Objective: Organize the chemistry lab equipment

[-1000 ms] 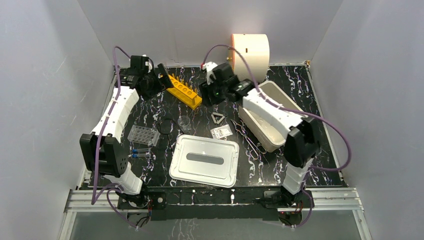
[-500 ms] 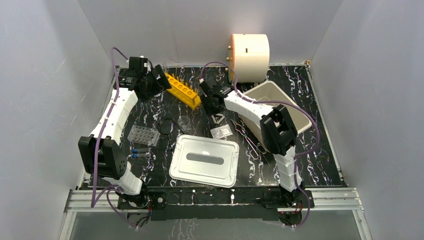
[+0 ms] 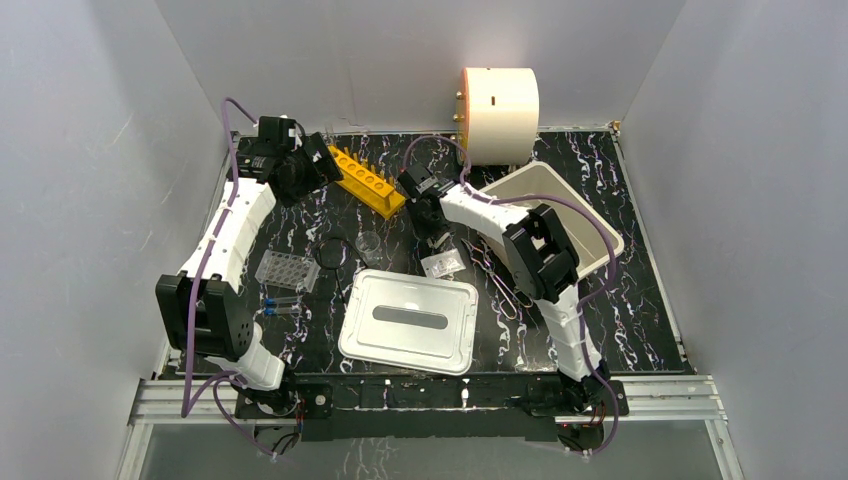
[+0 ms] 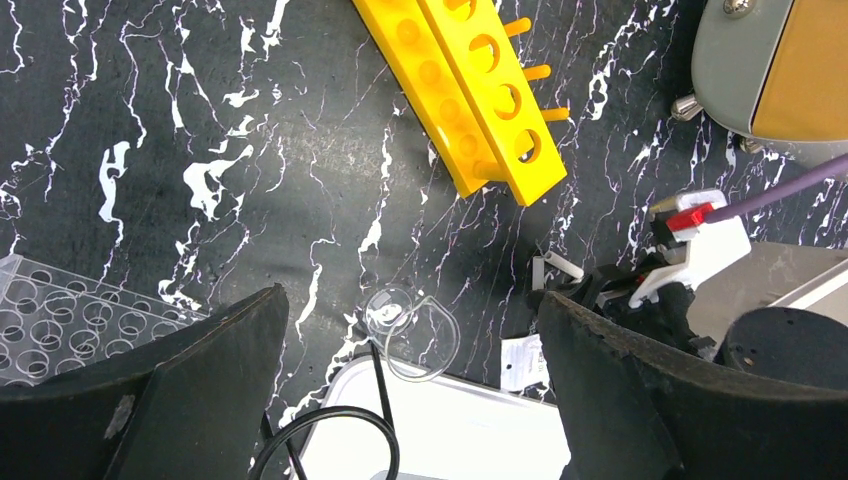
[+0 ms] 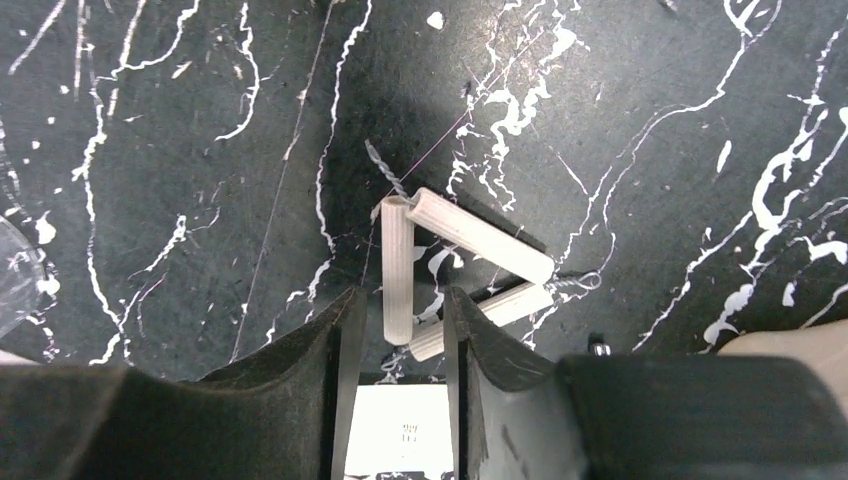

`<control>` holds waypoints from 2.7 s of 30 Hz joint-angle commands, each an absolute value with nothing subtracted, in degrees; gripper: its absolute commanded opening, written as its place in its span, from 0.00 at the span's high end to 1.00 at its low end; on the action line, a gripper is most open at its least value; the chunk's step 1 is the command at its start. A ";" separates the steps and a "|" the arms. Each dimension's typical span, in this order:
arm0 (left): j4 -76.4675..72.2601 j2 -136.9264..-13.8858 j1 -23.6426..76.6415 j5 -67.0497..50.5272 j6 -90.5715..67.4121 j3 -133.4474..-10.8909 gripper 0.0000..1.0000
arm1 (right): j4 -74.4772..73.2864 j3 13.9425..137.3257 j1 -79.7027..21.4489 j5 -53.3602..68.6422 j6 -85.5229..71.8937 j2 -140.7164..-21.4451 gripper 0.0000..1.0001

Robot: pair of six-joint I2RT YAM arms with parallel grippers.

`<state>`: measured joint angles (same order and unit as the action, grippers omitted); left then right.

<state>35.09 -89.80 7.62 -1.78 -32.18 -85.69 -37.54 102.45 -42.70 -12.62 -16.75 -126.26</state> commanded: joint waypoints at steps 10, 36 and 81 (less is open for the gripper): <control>36.03 -86.84 7.38 -1.53 -32.26 -85.58 0.04 | -35.90 106.04 -41.95 -10.49 -14.93 -131.01 0.77; 38.17 -84.25 7.38 6.01 -27.13 -92.33 0.02 | -25.41 107.97 -40.99 -24.20 -9.10 -101.95 0.93; 37.44 -93.30 7.38 -2.98 -32.18 -95.40 0.03 | -28.52 70.15 -12.77 -16.40 -4.01 -94.60 0.97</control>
<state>36.95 -93.30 7.62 -1.32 -31.59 -92.66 -31.86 70.59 -13.13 -17.37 -7.14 -94.15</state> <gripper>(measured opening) 0.976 0.187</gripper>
